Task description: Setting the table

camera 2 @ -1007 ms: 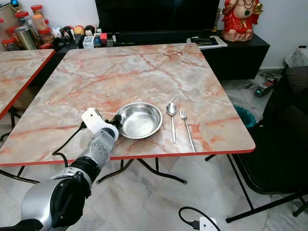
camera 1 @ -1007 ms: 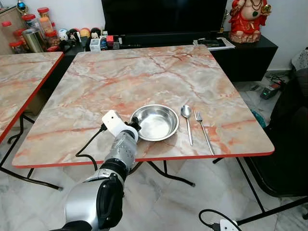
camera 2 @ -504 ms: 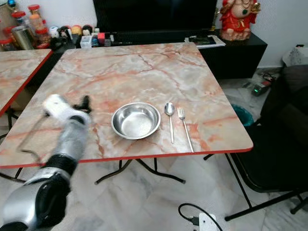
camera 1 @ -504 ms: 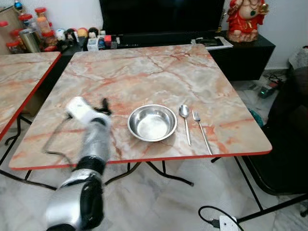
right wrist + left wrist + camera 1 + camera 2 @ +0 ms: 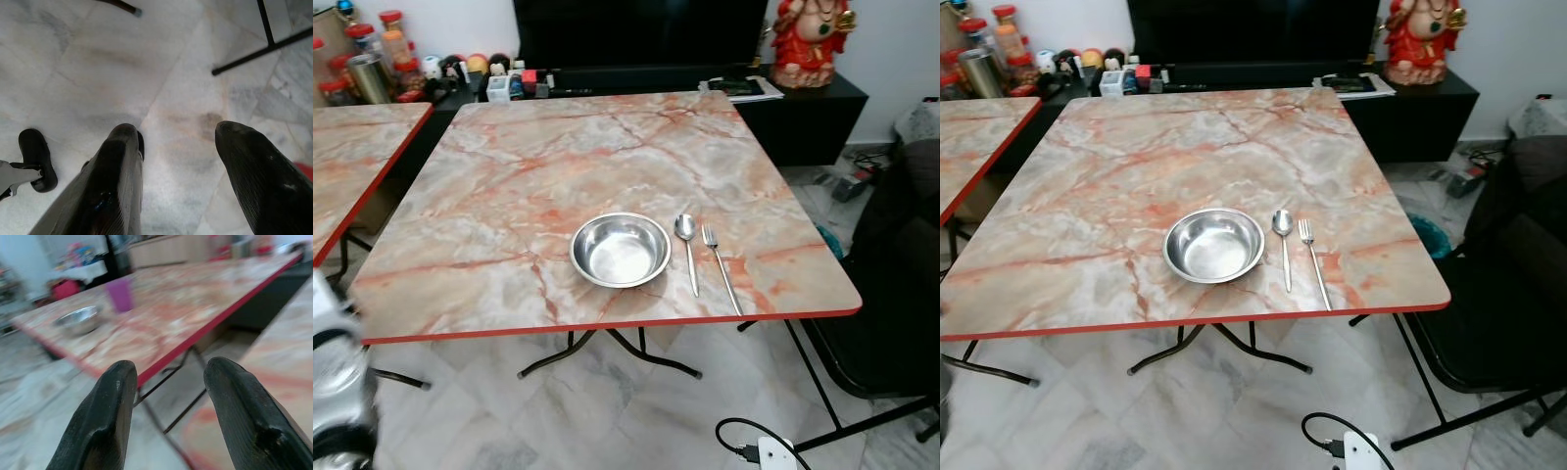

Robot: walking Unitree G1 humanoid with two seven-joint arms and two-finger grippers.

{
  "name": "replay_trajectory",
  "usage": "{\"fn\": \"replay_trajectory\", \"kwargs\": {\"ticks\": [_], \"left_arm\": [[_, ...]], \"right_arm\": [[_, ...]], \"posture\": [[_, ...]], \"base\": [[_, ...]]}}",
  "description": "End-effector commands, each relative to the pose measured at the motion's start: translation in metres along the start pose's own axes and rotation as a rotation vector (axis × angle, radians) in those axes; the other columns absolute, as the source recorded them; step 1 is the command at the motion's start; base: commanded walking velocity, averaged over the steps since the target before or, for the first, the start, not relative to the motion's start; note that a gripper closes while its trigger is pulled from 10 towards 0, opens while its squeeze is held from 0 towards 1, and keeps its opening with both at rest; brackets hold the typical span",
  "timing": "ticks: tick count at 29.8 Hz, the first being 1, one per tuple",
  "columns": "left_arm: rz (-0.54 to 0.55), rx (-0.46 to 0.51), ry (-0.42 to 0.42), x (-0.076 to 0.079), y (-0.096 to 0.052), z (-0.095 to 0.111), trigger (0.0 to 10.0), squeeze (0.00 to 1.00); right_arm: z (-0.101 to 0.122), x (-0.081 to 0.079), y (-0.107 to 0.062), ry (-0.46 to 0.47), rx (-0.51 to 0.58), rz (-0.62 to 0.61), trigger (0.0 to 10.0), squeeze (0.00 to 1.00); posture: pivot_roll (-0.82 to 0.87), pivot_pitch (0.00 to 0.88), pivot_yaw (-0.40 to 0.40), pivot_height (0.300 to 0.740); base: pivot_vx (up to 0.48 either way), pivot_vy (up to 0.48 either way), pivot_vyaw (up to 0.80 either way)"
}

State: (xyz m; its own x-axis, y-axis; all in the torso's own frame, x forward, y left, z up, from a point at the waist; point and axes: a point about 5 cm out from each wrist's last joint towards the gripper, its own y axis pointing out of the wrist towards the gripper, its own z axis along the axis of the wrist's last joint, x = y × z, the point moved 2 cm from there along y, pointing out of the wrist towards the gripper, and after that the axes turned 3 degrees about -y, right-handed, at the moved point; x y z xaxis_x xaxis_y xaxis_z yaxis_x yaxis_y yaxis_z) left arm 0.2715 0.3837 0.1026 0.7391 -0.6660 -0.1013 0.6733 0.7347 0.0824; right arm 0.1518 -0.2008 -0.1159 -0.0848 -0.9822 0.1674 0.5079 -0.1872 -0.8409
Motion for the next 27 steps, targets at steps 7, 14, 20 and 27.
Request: {"fn": "replay_trajectory", "kwargs": {"ticks": [7, 14, 20, 27], "left_arm": [[0.218, -0.299, 0.375, -0.067, -0.051, -0.085, 10.0, 0.0], [0.029, -0.646, 0.419, -0.061, -0.105, -0.146, 10.0, 0.0], [-0.539, -0.859, 0.349, 0.019, -0.163, -0.178, 10.0, 0.0], [-0.654, -0.893, 0.314, 0.061, -0.189, -0.18, 10.0, 0.0]], "right_arm": [[0.001, -0.004, 0.0, -0.01, 0.0, 0.012, 10.0, 0.0], [-0.002, -0.005, -0.001, 0.003, -0.006, 0.009, 10.0, 0.0], [0.001, -0.004, 0.0, 0.017, 0.0, 0.004, 10.0, 0.0], [0.008, 0.0, 0.002, 0.028, 0.015, -0.003, 10.0, 0.0]], "posture": [[0.02, 0.0, 0.035, 0.74], [0.0, 0.0, 0.051, 0.74], [-0.01, 0.0, 0.047, 0.74], [-0.02, 0.0, 0.03, 0.74]], "base": [[0.0, 0.0, 0.0], [0.0, 0.0, 0.0], [0.0, 0.0, 0.0], [0.0, 0.0, 0.0]]}}
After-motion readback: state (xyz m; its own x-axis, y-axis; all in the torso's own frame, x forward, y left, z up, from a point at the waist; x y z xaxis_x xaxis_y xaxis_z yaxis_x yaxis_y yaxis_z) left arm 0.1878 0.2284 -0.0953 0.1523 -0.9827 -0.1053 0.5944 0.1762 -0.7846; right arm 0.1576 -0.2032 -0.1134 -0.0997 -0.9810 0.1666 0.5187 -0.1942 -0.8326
